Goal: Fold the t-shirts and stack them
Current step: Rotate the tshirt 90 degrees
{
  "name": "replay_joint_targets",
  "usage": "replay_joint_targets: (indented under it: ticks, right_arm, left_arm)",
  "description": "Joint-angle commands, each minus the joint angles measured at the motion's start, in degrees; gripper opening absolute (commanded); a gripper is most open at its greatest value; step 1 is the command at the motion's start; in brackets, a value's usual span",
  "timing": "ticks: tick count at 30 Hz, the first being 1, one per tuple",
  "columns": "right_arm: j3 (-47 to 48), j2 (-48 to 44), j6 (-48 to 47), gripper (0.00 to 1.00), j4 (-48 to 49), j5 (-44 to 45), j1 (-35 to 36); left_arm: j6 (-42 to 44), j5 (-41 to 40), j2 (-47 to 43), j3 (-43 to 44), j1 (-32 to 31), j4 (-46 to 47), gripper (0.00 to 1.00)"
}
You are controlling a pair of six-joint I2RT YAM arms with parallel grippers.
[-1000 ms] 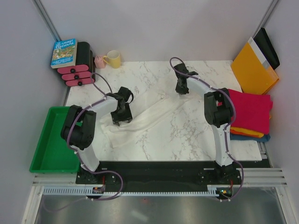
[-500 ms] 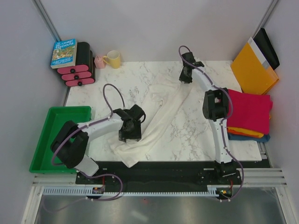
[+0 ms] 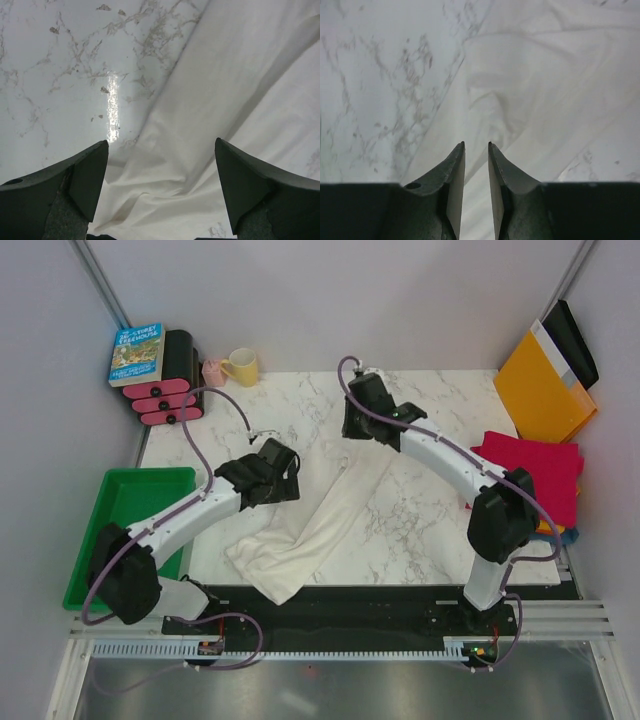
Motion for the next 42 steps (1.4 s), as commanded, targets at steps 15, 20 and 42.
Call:
replay_joint_targets:
  ticks: [15, 20, 42]
  right_arm:
    - [-24.3, 1.3, 2.1, 0.29, 7.0, 4.3, 5.2]
    - [-20.1, 9.2, 0.8, 0.29, 7.6, 5.3, 4.6]
    - [19.4, 27.7, -1.4, 0.30, -5.7, 1.0, -7.0]
  left_arm:
    - [-1.4, 7.3, 2.4, -7.4, 3.7, 0.5, 0.89]
    - [-0.9, 9.1, -4.0, -9.2, 3.7, 0.6, 0.88]
    - [1.5, 10.5, 2.3, -2.6, 3.7, -0.5, 0.86]
